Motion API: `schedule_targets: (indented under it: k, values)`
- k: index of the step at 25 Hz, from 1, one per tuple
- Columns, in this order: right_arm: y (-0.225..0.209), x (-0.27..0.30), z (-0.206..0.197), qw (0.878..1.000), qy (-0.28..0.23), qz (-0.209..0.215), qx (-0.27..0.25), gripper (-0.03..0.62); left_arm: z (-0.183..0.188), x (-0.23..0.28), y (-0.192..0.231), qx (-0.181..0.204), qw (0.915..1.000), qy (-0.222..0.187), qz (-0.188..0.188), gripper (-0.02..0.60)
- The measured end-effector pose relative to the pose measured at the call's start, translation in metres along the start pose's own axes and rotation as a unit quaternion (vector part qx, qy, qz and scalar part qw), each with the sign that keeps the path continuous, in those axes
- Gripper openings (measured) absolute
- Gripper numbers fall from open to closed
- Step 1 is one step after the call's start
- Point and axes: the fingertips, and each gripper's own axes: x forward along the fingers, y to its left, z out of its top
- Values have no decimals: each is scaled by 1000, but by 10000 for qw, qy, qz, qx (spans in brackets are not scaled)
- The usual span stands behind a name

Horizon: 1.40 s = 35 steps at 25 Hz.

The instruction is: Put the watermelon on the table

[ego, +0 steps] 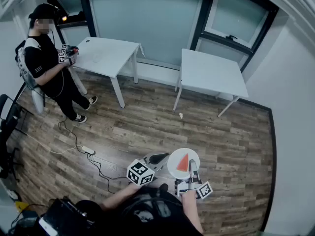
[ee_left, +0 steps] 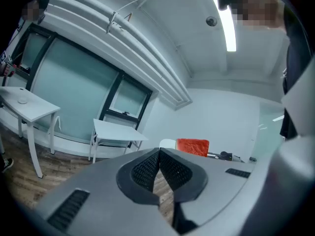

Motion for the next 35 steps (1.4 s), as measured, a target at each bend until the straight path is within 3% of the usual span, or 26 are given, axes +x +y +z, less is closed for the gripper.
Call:
schedule_targets:
  k: [5,10,15,18,25,27,35]
  values:
    - [-12,10,-13,9995,52,-190,266,34,3,-8,21,-154,9998,-59,76,3]
    - [-18,17,-23,9993,49,-340,139,34,4,-14,36,-224,9997,-53,89,3]
    - [-21,13,-25,9990,-325,-153,273,34,3,-23,47,-245,9997,-78,-59,3]
    - [-25,19,-23,9984,-401,-376,128,34,1,-18,62,-175,9998,7,-75,3]
    - [-28,49,-1,9970,-578,-503,90,34,0,19,87,-104,9994,340,7,3]
    - [-30,68,13,9973,-552,-458,-140,35,6,35,96,-71,9994,327,22,3]
    - [-35,144,85,9972,-265,-608,-354,35,38,148,123,-114,9991,386,92,3]
